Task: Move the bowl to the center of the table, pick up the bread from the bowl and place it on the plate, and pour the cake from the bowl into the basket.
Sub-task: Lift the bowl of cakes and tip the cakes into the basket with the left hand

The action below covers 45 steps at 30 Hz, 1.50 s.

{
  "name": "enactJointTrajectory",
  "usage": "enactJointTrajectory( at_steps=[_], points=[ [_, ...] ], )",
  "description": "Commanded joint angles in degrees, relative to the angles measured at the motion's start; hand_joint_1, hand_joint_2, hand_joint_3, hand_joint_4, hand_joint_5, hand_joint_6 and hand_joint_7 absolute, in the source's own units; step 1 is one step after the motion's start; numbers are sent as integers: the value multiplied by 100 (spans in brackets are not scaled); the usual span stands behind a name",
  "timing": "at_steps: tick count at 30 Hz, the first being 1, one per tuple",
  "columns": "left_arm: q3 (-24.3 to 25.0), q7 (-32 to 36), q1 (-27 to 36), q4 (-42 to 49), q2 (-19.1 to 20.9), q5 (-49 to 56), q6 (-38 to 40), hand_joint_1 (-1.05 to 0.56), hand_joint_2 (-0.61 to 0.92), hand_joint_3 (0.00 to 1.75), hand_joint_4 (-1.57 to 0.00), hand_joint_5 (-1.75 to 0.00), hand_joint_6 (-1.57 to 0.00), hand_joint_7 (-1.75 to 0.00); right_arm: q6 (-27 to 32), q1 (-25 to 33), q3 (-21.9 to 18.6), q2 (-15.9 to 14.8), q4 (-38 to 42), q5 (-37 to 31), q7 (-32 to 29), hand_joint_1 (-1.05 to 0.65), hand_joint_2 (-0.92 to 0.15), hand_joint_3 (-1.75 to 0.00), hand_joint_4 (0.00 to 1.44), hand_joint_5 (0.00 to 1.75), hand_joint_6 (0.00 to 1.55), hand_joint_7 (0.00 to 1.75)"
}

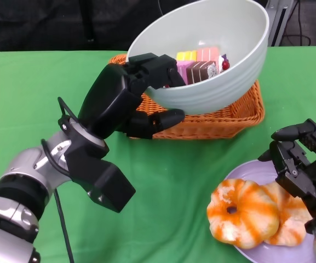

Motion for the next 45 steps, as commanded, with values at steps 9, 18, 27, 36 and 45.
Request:
enactJointTrajectory(
  at_steps=[9, 18, 27, 36, 45],
  points=[
    [486, -978, -115, 217, -187, -859, -156, -6, 71, 97, -58, -175, -58, -157, -97, -106, -35, -3, 74, 19, -67, -10, -75, -69, 70, 163, 62, 129],
    [859, -2430, 9, 255, -491, -2016, -113, -4, 69, 100, -56, -175, -59, -161, -162, -152, -35, 25, 192, 55, 17, -11, -74, -71, 69, 164, 62, 129],
    [1182, -3466, 89, 251, -672, -2681, -5, -5, 69, 97, -55, -175, -59, -161, -368, -233, -40, 52, 392, 37, 13, -12, -73, -72, 71, 165, 63, 129],
    [1516, -4449, 165, 168, -872, -3330, 300, -5, 73, 91, -56, -175, -61, -159, -600, -263, -23, 67, 535, -52, -20, -12, -72, -74, 72, 164, 63, 129],
    [1786, -5208, 208, 15, -1005, -3782, 703, -5, 70, 89, -57, -175, -63, -159, -893, -326, -24, 88, 752, -135, -61, -13, -70, -76, 74, 161, 64, 128]
  ],
)
